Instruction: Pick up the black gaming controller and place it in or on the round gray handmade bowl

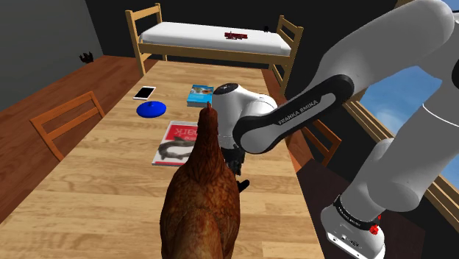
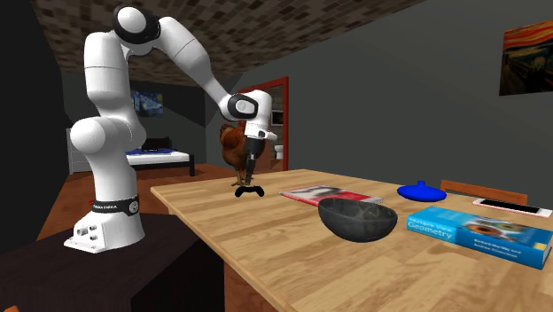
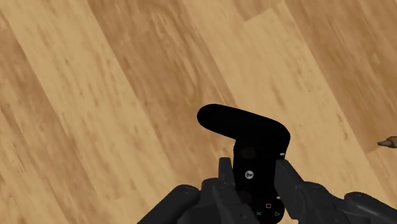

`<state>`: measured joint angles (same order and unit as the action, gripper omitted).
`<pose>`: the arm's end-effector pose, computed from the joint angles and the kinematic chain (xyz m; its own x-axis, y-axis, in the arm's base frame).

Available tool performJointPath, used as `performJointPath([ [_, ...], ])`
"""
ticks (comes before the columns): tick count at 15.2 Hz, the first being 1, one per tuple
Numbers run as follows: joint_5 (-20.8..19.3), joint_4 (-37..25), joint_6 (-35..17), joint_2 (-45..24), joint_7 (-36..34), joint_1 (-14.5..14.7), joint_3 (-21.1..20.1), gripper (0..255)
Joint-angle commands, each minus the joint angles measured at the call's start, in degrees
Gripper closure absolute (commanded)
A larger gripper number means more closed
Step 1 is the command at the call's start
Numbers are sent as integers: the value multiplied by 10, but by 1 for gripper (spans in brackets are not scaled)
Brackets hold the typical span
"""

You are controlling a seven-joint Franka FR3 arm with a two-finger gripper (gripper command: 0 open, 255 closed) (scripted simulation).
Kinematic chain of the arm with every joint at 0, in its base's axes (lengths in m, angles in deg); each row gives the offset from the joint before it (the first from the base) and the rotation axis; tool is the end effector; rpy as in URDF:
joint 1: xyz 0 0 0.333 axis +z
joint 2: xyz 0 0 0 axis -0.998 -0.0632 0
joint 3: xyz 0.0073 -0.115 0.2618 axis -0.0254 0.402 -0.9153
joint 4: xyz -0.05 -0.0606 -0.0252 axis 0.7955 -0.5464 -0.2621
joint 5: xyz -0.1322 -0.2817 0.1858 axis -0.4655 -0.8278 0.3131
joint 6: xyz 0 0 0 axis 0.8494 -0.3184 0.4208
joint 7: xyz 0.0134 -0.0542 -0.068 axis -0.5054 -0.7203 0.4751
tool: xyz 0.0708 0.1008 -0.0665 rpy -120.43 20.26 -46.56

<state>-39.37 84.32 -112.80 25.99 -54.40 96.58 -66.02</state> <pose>0.3572 0.2590 0.2773 0.9385 0.2925 -0.1837 0.3032 -0.9524 0.0326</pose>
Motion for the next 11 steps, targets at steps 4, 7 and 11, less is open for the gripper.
performJointPath([
  [4,-218,-4,-61,-32,-350,28,-48,0],
  [7,-237,3,-81,-50,-363,26,-43,0],
  [11,-262,11,-105,-72,-380,24,-37,0],
])
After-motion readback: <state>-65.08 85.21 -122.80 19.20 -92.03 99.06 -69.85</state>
